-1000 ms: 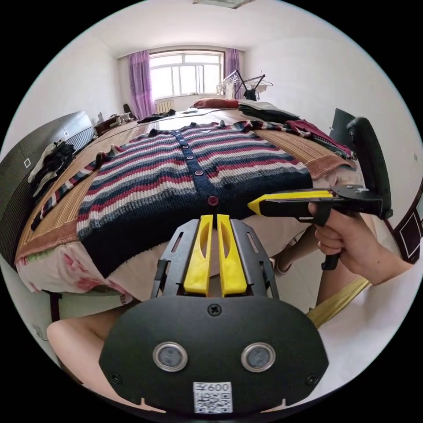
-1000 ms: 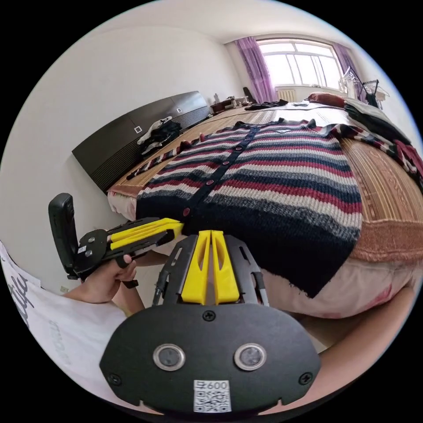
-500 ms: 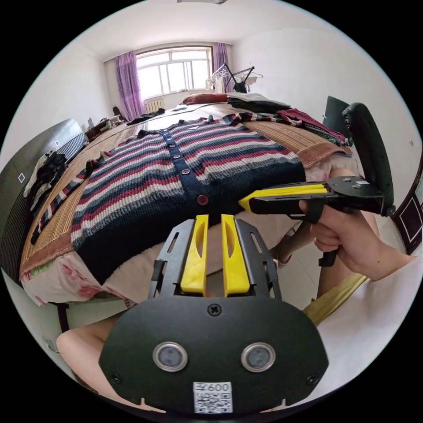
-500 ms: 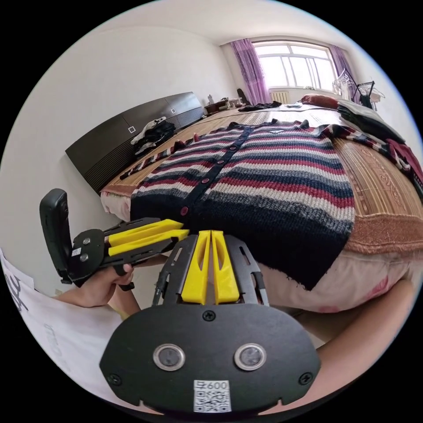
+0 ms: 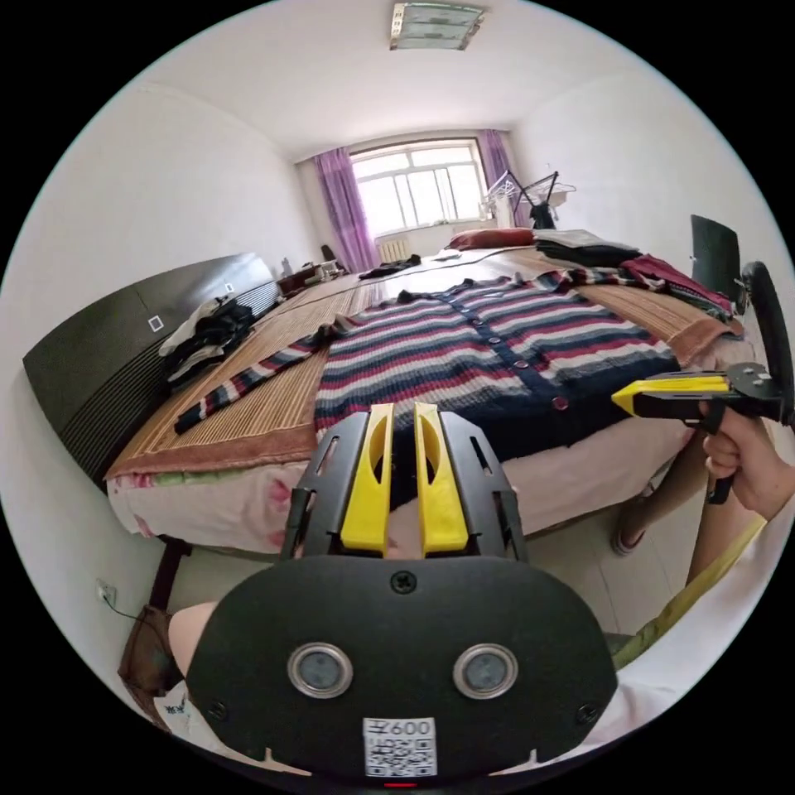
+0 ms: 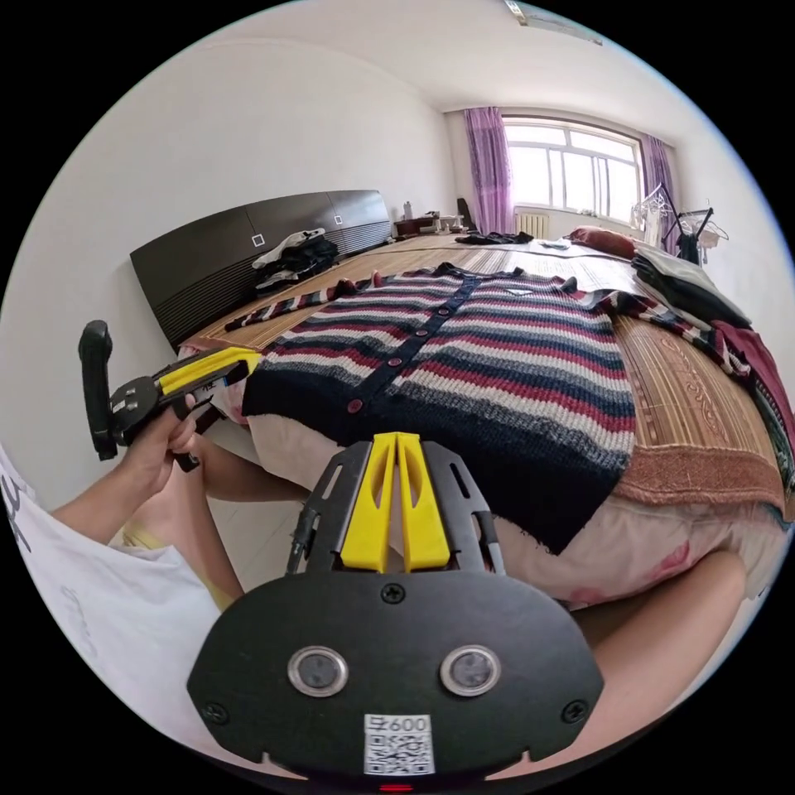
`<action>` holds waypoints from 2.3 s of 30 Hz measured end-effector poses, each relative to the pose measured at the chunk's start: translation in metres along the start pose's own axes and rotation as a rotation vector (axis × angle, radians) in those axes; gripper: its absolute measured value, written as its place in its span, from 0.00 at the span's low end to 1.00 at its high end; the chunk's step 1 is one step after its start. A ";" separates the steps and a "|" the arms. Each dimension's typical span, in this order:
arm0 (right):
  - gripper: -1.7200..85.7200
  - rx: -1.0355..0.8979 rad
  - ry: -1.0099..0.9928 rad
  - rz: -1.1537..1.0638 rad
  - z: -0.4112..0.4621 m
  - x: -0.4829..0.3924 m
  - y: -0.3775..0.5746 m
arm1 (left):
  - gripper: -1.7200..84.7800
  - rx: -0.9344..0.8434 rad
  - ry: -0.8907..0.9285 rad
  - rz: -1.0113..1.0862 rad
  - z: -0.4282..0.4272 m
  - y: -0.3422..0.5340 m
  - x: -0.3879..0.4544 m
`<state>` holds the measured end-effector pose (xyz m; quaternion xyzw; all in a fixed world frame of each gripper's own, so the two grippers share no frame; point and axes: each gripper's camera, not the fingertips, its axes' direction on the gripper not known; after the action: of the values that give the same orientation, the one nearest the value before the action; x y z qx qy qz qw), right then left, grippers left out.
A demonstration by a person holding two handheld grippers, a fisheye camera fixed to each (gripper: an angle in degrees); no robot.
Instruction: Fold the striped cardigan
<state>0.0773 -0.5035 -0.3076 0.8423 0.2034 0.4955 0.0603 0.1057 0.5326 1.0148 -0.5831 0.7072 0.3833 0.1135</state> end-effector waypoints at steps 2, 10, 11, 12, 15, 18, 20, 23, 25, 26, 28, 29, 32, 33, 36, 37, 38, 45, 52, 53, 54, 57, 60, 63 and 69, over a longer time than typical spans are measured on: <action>0.01 -0.027 0.000 0.013 0.002 -0.001 0.001 | 0.04 -0.036 0.021 -0.032 0.017 0.004 -0.023; 0.01 -0.067 0.063 -0.005 -0.010 -0.004 -0.009 | 0.03 -0.254 0.058 0.006 0.054 0.003 -0.063; 0.01 -0.041 0.054 -0.002 -0.018 -0.002 -0.012 | 0.03 -0.237 0.040 0.011 0.051 0.002 -0.064; 0.01 -0.030 0.047 0.000 -0.022 -0.002 -0.015 | 0.03 -0.182 -0.009 0.020 0.042 0.000 -0.067; 0.01 0.005 0.001 0.013 -0.032 0.001 -0.031 | 0.03 -0.064 -0.170 -0.001 0.028 -0.005 -0.082; 0.01 0.033 -0.051 -0.025 -0.029 -0.006 -0.058 | 0.03 -0.019 -0.137 -0.014 0.036 -0.017 -0.110; 0.01 0.021 -0.057 -0.075 -0.020 -0.023 -0.087 | 0.03 0.031 -0.141 -0.041 0.045 -0.027 -0.129; 0.01 -0.031 -0.081 -0.169 -0.006 -0.057 -0.127 | 0.02 0.107 -0.138 -0.088 0.070 -0.050 -0.162; 0.01 -0.020 -0.106 -0.232 0.000 -0.081 -0.145 | 0.02 0.101 -0.102 -0.149 0.094 -0.069 -0.187; 0.01 -0.014 -0.119 -0.262 0.005 -0.095 -0.157 | 0.02 0.111 -0.076 -0.207 0.110 -0.081 -0.206; 0.01 -0.015 -0.145 -0.286 0.016 -0.111 -0.176 | 0.02 0.130 -0.064 -0.287 0.140 -0.105 -0.241; 0.01 -0.021 -0.166 -0.290 0.025 -0.117 -0.191 | 0.02 0.132 -0.076 -0.304 0.147 -0.112 -0.249; 0.01 -0.039 -0.195 -0.310 0.050 -0.127 -0.235 | 0.02 0.080 -0.125 -0.357 0.187 -0.148 -0.286; 0.01 -0.045 -0.188 -0.321 0.056 -0.128 -0.245 | 0.02 0.036 -0.141 -0.350 0.202 -0.164 -0.301; 0.01 -0.071 -0.110 -0.328 0.086 -0.126 -0.295 | 0.02 -0.018 -0.244 -0.360 0.236 -0.190 -0.347; 0.01 -0.084 -0.102 -0.294 0.096 -0.120 -0.312 | 0.02 -0.050 -0.263 -0.352 0.247 -0.195 -0.358; 0.01 -0.085 -0.123 -0.259 0.104 -0.114 -0.326 | 0.02 -0.133 -0.316 -0.333 0.270 -0.202 -0.381; 0.01 -0.145 -0.083 -0.202 0.164 -0.095 -0.335 | 0.02 -0.799 -0.837 0.118 0.399 -0.193 -0.440; 0.01 -0.187 -0.078 -0.167 0.193 -0.073 -0.305 | 0.02 -0.615 -0.918 -0.012 0.393 -0.203 -0.440; 0.01 -0.188 -0.077 -0.168 0.192 -0.072 -0.305 | 0.02 -0.613 -0.924 -0.005 0.394 -0.205 -0.439; 0.01 -0.188 -0.073 -0.171 0.192 -0.073 -0.306 | 0.02 -0.614 -0.947 0.017 0.397 -0.208 -0.436; 0.01 -0.182 -0.051 -0.191 0.188 -0.076 -0.305 | 0.02 -0.597 -0.987 0.047 0.401 -0.213 -0.432; 0.01 -0.178 -0.059 -0.185 0.184 -0.072 -0.305 | 0.02 -0.575 -0.937 -0.004 0.392 -0.222 -0.444; 0.01 0.062 -0.127 -0.083 0.121 -0.039 -0.301 | 0.03 -0.495 -0.952 -0.202 0.341 -0.232 -0.471; 0.01 0.090 0.160 0.025 0.028 0.111 -0.319 | 0.03 -0.198 -0.636 -0.284 0.283 -0.297 -0.434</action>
<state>0.0581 -0.1657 -0.3288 0.8043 0.2191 0.5523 0.0000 0.4236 1.0359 0.9644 -0.5353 0.5078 0.5927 0.3229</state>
